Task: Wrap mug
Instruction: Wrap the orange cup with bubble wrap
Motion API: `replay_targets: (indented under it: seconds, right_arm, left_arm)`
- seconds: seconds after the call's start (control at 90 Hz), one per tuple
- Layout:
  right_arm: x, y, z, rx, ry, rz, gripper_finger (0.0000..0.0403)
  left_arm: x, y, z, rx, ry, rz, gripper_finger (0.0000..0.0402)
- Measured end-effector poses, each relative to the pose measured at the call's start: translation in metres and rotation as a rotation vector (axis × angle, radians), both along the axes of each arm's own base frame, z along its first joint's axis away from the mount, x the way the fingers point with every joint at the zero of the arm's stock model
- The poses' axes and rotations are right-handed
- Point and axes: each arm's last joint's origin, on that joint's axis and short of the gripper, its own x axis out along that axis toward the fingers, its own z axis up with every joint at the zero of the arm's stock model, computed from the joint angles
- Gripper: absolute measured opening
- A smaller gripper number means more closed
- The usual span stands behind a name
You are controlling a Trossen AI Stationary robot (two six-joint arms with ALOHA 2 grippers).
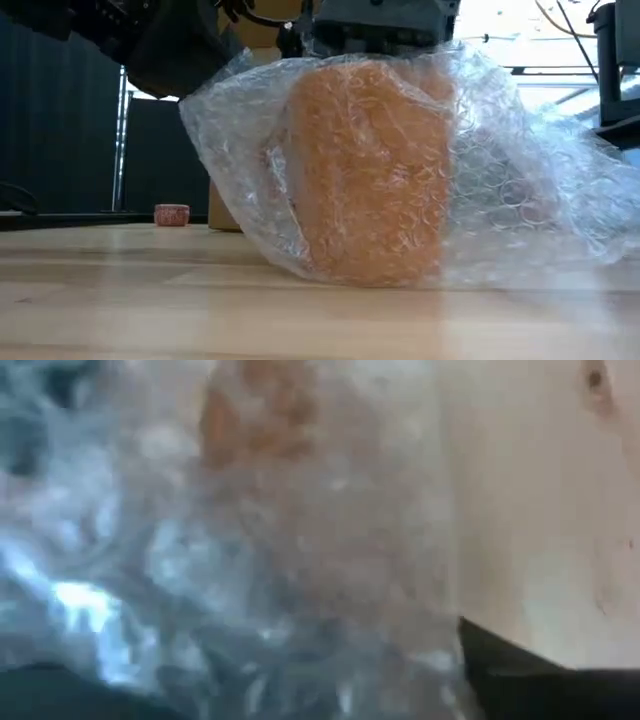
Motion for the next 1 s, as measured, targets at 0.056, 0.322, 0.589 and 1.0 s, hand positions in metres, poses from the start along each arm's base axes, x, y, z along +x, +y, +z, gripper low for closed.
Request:
replay_targets:
  seconds: [0.056,0.322,0.589,1.0]
  right_arm:
    - [-0.001,0.0,0.0,-0.025,0.005,0.019,0.0032]
    - [0.0,0.0,0.0,-0.023,-0.003,0.031,0.003]
    - [-0.001,0.0,0.009,-0.02,-0.045,0.018,0.0148]
    - [-0.011,-0.007,0.059,0.005,-0.137,0.041,0.0308]
  left_arm:
    - [0.0,0.0,0.0,-0.001,-0.004,0.001,0.0]
    - [0.0,0.0,0.001,-0.001,-0.005,0.002,0.0]
    - [0.0,0.0,0.0,0.003,0.0,0.003,0.0]
    - [0.0,0.0,0.0,0.002,-0.002,0.004,0.0]
